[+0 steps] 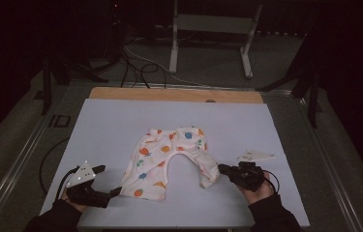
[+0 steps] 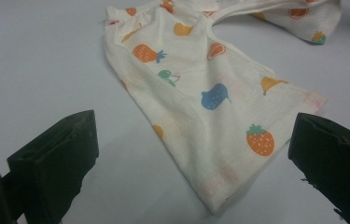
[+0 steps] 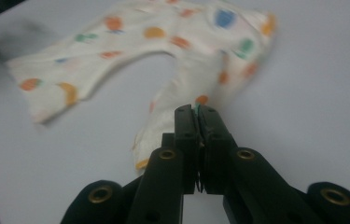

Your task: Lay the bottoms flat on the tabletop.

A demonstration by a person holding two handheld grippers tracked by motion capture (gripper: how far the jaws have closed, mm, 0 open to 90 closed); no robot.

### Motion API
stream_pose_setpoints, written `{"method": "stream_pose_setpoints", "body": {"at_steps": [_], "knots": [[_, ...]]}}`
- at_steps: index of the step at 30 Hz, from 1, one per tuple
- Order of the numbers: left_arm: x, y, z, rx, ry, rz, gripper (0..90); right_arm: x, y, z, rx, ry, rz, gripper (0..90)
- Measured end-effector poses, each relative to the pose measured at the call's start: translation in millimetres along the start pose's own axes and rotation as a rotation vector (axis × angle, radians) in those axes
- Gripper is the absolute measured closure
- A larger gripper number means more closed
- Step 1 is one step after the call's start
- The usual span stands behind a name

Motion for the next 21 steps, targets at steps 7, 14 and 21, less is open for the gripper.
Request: {"method": "stream_pose_setpoints", "body": {"at_steps": [7, 14, 21], "knots": [[0.1, 2.0, 0.0, -0.001, 0.002, 0.007, 2.7, -10.7, 4.0, -10.6, -0.001, 0.032, 0.027, 88.1], [0.8, 3.0, -0.6, -0.001, 0.003, 0.008, 2.7, 11.8, 8.3, 20.3, 0.074, -0.046, -0.009, 87.9], [0.4, 2.3, -0.5, -0.003, 0.004, 0.005, 2.7, 26.2, 32.6, 50.8, 0.174, -0.124, 0.011, 87.3]]}}
Point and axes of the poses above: each handheld gripper's, and its own axes: y roughly forward along the jaws, x roughly out of its top, z roughly to its left, the point moved 2 cm from there along y, roughly forward along the jaws, and after that the axes turned 12 degrees about z, right-handed, at the moved point
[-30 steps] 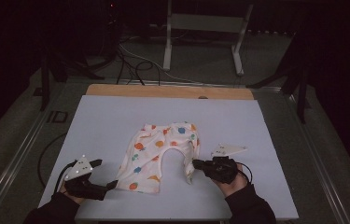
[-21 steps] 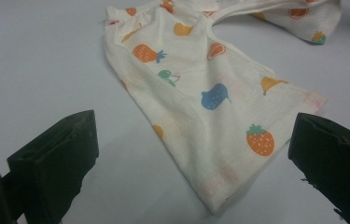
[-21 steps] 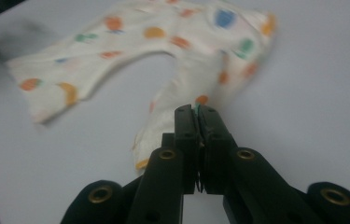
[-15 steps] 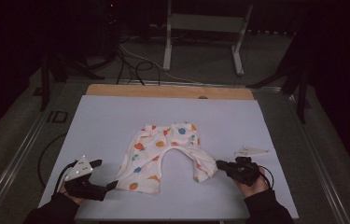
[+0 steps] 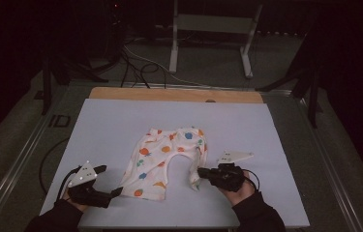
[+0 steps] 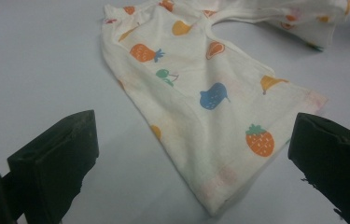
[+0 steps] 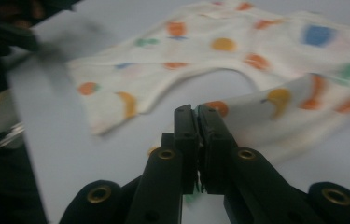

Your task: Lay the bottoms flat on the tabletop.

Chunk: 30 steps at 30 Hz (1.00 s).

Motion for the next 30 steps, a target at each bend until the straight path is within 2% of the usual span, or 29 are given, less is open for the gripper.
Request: {"method": "stream_pose_setpoints", "body": {"at_steps": [1, 2, 4, 6, 8, 11, 15, 20, 22, 23, 27, 30], "knots": [[-0.1, 0.3, 0.1, -0.001, 0.0, 0.0, 2.7, 1.0, 3.5, 2.0, -0.008, -0.01, 0.009, 86.4], [-0.1, 0.6, 0.2, 0.0, -0.001, -0.001, 2.7, 2.0, 6.9, 3.8, 0.008, -0.014, 0.006, 82.5], [-0.1, 0.3, -0.2, -0.001, 0.002, 0.0, 2.7, 3.6, 13.2, 6.7, 0.058, -0.024, 0.004, 66.8], [-0.2, -0.3, -0.6, -0.001, 0.003, 0.0, 2.7, 1.8, 16.7, 7.8, 0.049, -0.025, 0.023, 62.4], [0.0, -1.1, -0.1, 0.001, -0.001, -0.005, 2.7, -2.8, 16.0, 6.9, 0.032, -0.042, 0.041, 62.0], [-0.4, -0.7, 0.2, -0.001, 0.001, 0.0, 2.7, -12.6, 18.4, 4.3, 0.031, -0.05, 0.089, 60.9], [0.2, -0.9, 0.0, -0.001, 0.002, -0.003, 2.7, -22.7, 28.7, 4.5, 0.018, -0.057, 0.13, 58.5], [-0.1, -2.4, 1.1, 0.002, -0.003, -0.011, 2.7, -27.3, 36.9, 7.8, -0.063, -0.117, 0.184, 59.2], [-0.4, -2.8, 1.3, 0.001, -0.002, -0.01, 2.7, -28.4, 38.3, 7.7, -0.072, -0.124, 0.197, 60.4], [-0.3, -3.0, 1.5, 0.002, -0.003, -0.012, 2.7, -29.0, 38.8, 8.4, -0.068, -0.119, 0.198, 63.7], [-0.4, -3.9, 2.0, 0.001, -0.003, -0.014, 2.7, -31.5, 44.8, 11.1, -0.135, -0.173, 0.233, 65.2], [0.0, -4.2, 2.2, 0.003, -0.01, -0.021, 2.7, -31.8, 45.1, 10.3, -0.152, -0.179, 0.225, 73.4]]}}
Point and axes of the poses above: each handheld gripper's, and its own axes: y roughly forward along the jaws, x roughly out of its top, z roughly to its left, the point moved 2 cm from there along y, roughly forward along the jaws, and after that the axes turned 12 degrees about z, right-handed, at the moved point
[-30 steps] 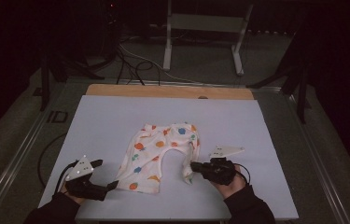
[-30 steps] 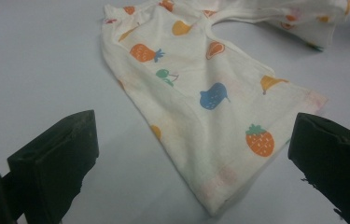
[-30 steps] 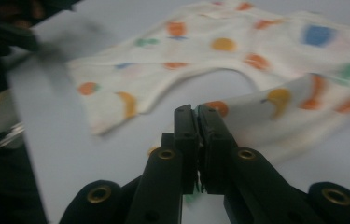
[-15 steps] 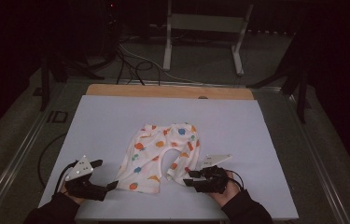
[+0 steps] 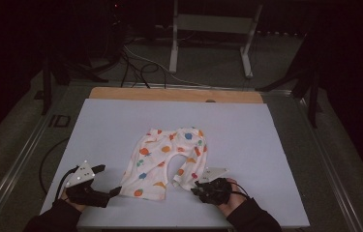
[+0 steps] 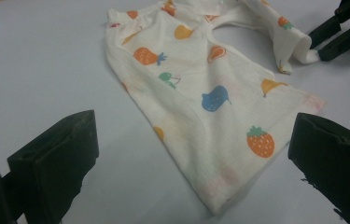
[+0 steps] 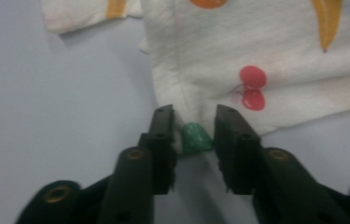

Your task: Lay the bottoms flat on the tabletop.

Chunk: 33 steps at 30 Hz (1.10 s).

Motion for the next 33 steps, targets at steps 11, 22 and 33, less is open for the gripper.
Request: {"method": "stream_pose_setpoints", "body": {"at_steps": [11, 22, 33], "knots": [[-0.4, 0.0, 0.3, 0.001, 0.001, 0.003, 2.7, -6.4, -31.9, -16.1, -0.02, 0.042, -0.039, 88.3], [0.5, 1.6, 0.0, 0.001, 0.002, 0.006, 2.7, -52.0, -55.7, -37.2, -0.009, 0.081, -0.004, 87.6], [0.5, 0.8, 0.6, 0.003, 0.0, 0.002, 2.7, -61.7, -63.3, -47.8, 0.005, 0.133, -0.054, 71.9]]}}
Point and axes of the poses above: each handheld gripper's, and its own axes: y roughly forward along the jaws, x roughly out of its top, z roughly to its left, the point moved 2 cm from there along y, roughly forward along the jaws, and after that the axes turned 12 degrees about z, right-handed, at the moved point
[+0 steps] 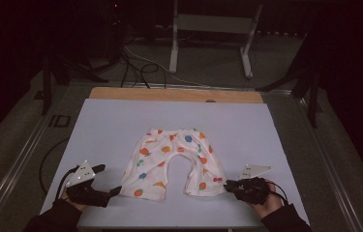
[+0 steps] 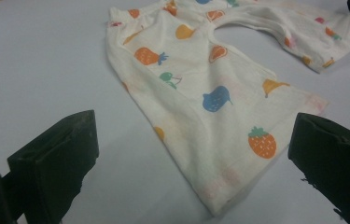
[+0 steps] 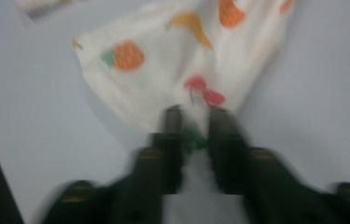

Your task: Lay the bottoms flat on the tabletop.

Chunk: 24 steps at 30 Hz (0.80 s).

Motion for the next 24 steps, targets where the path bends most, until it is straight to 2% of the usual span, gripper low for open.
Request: {"method": "stream_pose_setpoints", "body": {"at_steps": [1, 2, 4, 7, 10, 12, 15, 19, 21, 22, 24], "knots": [[0.0, 0.0, 0.0, 0.0, 0.0, 0.0, 2.7, 2.2, -2.0, 1.3, 0.004, 0.005, -0.011, 71.9], [-0.1, 0.5, -0.2, 0.001, 0.002, 0.004, 2.7, 10.9, -6.2, 8.4, 0.007, -0.015, -0.046, 58.0], [0.6, 0.3, -0.3, 0.002, 0.003, 0.001, 2.7, 19.8, -9.2, 16.2, 0.015, -0.026, -0.089, 54.2], [0.6, 0.4, -1.1, 0.002, 0.009, 0.007, 2.7, 33.7, -10.5, 26.2, 0.011, -0.048, -0.132, 52.5], [0.5, 0.6, -0.3, 0.003, 0.002, 0.004, 2.7, 45.9, -5.1, 35.5, 0.032, -0.039, -0.173, 53.0], [0.1, 0.9, -0.5, 0.001, 0.002, 0.007, 2.7, 53.7, 2.7, 41.8, 0.008, -0.01, -0.162, 54.8], [0.2, 0.4, -0.2, 0.001, 0.002, 0.001, 2.7, 61.8, 17.0, 52.6, 0.033, 0.019, -0.152, 55.7], [-0.6, 0.2, 0.7, 0.003, 0.0, 0.003, 2.7, 64.3, 38.3, 68.9, 0.051, -0.025, -0.097, 55.5], [-0.4, 0.0, 0.6, 0.003, -0.002, 0.001, 2.7, 64.2, 48.2, 75.1, 0.054, -0.029, -0.08, 55.5], [-0.4, 0.1, 0.3, 0.002, 0.001, 0.002, 2.7, 64.0, 52.4, 78.6, 0.051, -0.028, -0.062, 55.5], [0.0, -0.1, 0.0, 0.004, 0.006, 0.002, 2.7, 63.6, 61.0, 86.4, 0.014, -0.073, -0.034, 57.1]]}}
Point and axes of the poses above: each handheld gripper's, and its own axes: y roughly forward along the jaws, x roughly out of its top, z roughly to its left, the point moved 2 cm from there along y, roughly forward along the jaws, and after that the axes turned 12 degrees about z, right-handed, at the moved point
